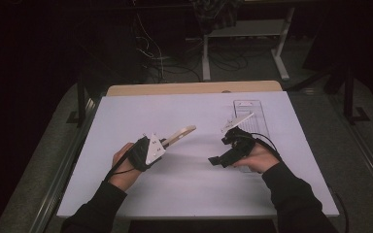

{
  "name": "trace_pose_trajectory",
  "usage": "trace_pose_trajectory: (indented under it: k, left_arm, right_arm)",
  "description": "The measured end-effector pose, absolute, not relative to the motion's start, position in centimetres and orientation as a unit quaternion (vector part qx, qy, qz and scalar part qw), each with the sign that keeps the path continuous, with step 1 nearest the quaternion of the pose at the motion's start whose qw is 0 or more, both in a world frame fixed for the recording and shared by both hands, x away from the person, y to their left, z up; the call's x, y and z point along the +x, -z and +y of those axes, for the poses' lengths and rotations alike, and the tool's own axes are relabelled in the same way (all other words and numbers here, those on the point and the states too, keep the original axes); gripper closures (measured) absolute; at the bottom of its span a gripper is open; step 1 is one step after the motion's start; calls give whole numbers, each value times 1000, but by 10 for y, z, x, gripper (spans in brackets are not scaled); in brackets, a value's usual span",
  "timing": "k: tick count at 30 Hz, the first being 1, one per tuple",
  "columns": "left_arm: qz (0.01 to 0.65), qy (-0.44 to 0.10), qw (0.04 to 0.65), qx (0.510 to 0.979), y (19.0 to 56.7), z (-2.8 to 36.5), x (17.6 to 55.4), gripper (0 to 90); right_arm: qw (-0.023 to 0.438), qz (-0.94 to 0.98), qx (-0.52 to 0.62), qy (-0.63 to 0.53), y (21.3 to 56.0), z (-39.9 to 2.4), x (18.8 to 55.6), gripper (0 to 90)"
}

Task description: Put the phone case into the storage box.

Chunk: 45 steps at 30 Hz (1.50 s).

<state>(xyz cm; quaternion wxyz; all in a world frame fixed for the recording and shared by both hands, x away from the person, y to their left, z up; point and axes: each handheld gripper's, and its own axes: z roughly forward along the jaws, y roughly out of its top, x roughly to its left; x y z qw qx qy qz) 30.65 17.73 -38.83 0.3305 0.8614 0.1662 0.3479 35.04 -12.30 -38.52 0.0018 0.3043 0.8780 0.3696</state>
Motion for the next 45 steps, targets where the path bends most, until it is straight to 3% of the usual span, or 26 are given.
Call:
trace_pose_trajectory:
  k: [18, 36, 45]
  left_arm:
    - [227, -290, 373, 852, 386, 188, 316, 801]
    - [321, -216, 439, 811, 384, 204, 327, 800]
    - [359, -210, 446, 792, 386, 208, 329, 800]
  right_arm:
    - [10, 882, 297, -365, 388, -124, 352, 14]
    - [7, 878, 303, -370, 387, -124, 352, 15]
    - [12, 877, 309, -368, 387, -124, 352, 7]
